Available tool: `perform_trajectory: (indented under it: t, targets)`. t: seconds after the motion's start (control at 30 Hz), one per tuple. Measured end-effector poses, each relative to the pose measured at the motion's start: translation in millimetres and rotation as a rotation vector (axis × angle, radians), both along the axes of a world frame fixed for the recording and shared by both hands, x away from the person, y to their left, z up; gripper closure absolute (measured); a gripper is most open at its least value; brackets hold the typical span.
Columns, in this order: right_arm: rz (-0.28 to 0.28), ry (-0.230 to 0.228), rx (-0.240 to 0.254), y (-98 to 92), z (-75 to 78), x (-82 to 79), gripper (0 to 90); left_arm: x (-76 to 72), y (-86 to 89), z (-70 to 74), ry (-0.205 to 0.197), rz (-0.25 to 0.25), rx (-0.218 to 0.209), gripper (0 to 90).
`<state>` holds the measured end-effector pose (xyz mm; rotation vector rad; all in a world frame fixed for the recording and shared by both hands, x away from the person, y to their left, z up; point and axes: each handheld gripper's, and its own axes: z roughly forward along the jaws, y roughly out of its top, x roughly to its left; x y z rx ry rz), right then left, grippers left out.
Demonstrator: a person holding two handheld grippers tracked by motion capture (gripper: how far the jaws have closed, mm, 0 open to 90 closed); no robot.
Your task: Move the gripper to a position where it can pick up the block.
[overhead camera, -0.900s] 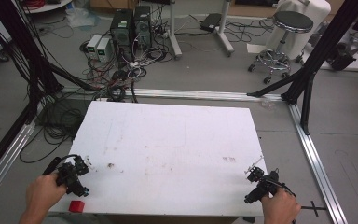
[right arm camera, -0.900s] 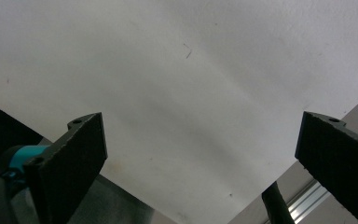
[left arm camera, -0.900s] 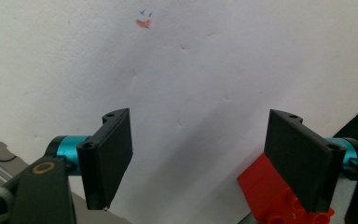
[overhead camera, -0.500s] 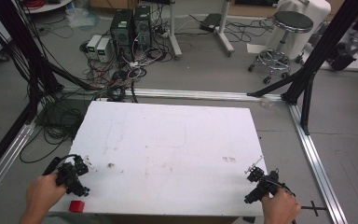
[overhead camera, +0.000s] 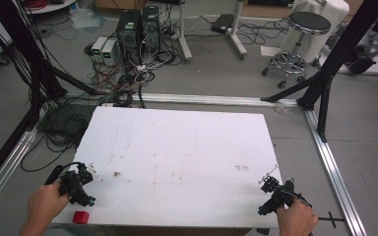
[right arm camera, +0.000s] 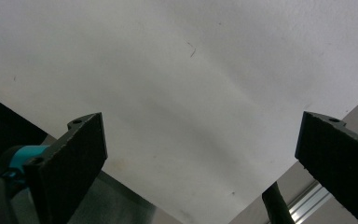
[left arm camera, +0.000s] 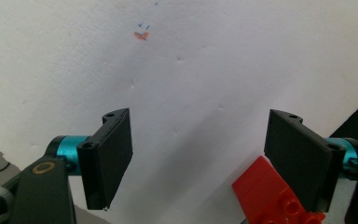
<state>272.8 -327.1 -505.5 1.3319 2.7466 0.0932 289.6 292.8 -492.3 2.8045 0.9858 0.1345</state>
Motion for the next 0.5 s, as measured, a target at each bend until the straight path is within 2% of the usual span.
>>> perform_trajectory:
  t: [0.03, 0.17, 0.33, 0.37, 0.4, 0.43, 0.47, 0.5]
  targets:
    - [0.008, -0.001, 0.002, 0.0, -0.1, 0.5, 1.2, 0.0, 0.0, -0.2, -0.007, 0.017, -0.036, 23.7]
    - [0.013, 0.001, -0.001, 1.2, -0.7, 1.0, 1.2, 3.6, 2.1, 3.1, -0.012, 0.002, -0.067, 23.7]
    - [0.015, 0.002, -0.004, 2.3, -1.0, 1.1, 1.2, 3.9, 6.9, 5.0, -0.025, -0.034, -0.079, 23.7]
    - [0.016, 0.002, -0.005, 2.5, -1.0, 1.1, 1.2, 4.6, 9.2, 5.8, -0.017, -0.058, -0.071, 23.7]
    - [0.016, 0.002, -0.005, 2.5, -1.0, 1.1, 1.2, 4.6, 9.2, 5.8, -0.017, -0.058, -0.071, 23.7]
    - [0.015, 0.002, -0.004, 2.9, -0.9, 1.1, 1.2, 5.1, 11.8, 7.4, -0.014, -0.086, -0.070, 23.7]
    - [0.015, 0.002, -0.004, 2.9, -0.9, 1.1, 1.2, 5.1, 11.8, 7.4, -0.014, -0.086, -0.070, 23.7]
    - [0.018, 0.001, -0.008, 3.6, -1.0, 1.0, 1.2, 5.3, 13.5, 8.7, -0.008, -0.096, -0.083, 23.6]
